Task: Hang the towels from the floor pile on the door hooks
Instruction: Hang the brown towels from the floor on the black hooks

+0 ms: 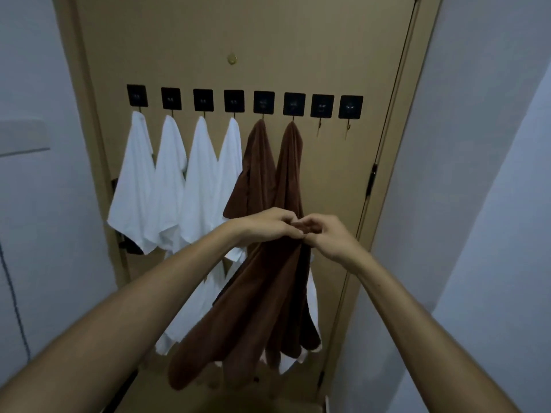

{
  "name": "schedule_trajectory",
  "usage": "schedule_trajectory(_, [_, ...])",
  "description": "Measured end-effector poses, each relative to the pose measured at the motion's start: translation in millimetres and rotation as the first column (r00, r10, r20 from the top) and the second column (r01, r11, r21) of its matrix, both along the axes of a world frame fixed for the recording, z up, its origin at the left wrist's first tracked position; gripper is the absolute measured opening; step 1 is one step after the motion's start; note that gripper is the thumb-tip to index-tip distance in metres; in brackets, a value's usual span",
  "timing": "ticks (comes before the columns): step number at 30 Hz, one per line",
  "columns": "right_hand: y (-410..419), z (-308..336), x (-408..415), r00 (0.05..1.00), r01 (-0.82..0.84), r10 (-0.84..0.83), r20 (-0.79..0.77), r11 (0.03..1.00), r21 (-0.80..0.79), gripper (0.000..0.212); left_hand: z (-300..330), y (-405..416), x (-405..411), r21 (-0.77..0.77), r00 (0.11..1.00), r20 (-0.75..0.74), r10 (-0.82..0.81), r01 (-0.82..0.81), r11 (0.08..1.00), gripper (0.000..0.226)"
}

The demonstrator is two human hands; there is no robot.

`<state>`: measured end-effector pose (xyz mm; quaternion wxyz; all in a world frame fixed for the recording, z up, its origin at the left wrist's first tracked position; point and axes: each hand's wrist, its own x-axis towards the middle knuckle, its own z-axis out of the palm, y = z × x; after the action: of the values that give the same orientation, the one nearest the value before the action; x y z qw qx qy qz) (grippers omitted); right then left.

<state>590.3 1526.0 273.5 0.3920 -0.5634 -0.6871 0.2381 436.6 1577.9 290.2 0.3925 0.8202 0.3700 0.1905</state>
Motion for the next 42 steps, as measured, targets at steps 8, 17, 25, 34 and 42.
schedule_trajectory(8, [40.4, -5.0, -32.1, 0.995, 0.018, -0.022, -0.099, 0.999, -0.038, 0.018, -9.9, 47.9, -54.6, 0.002, 0.991, 0.129, 0.045, -0.046, 0.999, 0.018])
schedule_trajectory(17, [72.5, -15.4, -16.6, 0.993, -0.037, 0.017, -0.118, 0.986, -0.162, 0.012, -17.8, 91.2, -39.0, -0.174, 0.956, 0.292, 0.013, 0.040, 0.984, 0.021])
schedule_trajectory(25, [123.7, 3.1, 20.7, 0.969, -0.077, 0.070, -0.235, 0.997, -0.023, 0.016, -21.1, 126.4, 14.9, -0.178, 0.947, 0.322, -0.025, 0.086, 0.980, 0.030])
schedule_trajectory(34, [189.5, 12.4, 83.5, 0.953, 0.047, -0.049, -0.298, 0.999, -0.014, 0.027, 9.5, 188.5, 74.1, -0.065, 0.927, 0.373, 0.045, -0.022, 0.998, 0.031])
schedule_trajectory(42, [257.8, 37.1, 110.7, 0.942, 0.232, -0.136, -0.307, 0.924, 0.305, 0.010, 35.6, 248.2, 111.3, 0.246, 0.933, 0.334, 0.133, -0.223, 0.943, 0.021])
